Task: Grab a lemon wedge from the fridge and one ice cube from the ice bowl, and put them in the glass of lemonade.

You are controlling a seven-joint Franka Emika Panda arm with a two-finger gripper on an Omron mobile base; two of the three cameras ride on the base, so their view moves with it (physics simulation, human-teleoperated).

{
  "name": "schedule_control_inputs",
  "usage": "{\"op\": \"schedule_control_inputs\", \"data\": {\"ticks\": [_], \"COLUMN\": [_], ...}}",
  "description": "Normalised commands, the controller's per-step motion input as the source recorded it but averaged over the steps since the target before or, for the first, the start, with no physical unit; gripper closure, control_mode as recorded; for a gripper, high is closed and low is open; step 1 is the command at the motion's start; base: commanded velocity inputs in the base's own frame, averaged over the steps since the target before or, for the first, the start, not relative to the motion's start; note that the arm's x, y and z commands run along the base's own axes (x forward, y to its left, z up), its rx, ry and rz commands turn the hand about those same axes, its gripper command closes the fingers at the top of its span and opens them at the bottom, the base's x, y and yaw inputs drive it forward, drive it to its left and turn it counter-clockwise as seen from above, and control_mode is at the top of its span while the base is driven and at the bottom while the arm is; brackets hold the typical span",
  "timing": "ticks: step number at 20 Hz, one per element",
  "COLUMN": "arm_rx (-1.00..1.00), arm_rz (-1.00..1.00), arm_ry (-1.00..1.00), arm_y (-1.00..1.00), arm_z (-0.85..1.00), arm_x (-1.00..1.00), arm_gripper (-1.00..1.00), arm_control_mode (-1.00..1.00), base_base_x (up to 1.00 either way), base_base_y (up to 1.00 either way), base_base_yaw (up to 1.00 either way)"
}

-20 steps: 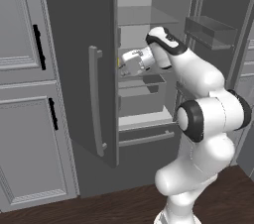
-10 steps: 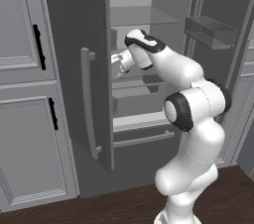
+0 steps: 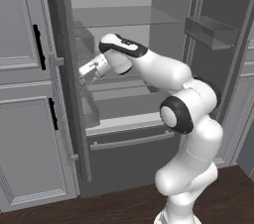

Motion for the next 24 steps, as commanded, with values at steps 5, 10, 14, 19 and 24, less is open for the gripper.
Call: {"op": "schedule_control_inputs", "data": {"ticks": [5, 10, 14, 19, 24], "arm_rx": [0.00, 0.00, 0.00, 0.00, 0.02], "arm_rz": [-0.01, -0.06, 0.00, -0.09, -0.16], "arm_ry": [-0.23, -0.20, 0.00, -0.02, -0.10], "arm_y": [0.94, 0.73, 0.09, -0.46, -0.65], "arm_z": [0.00, -0.02, 0.00, 0.00, 0.02], "arm_x": [-0.11, 0.01, -0.22, -0.86, -0.95], "arm_gripper": [-1.00, -1.00, -1.00, -1.00, -1.00], "arm_control_mode": [-1.00, -1.00, -1.00, -1.00, -1.00], "base_base_x": [0.00, 0.00, 0.00, 0.00, 0.00], "base_base_y": [0.00, 0.00, 0.00, 0.00, 0.00], "base_base_yaw": [0.00, 0.00, 0.00, 0.00, 0.00]}}
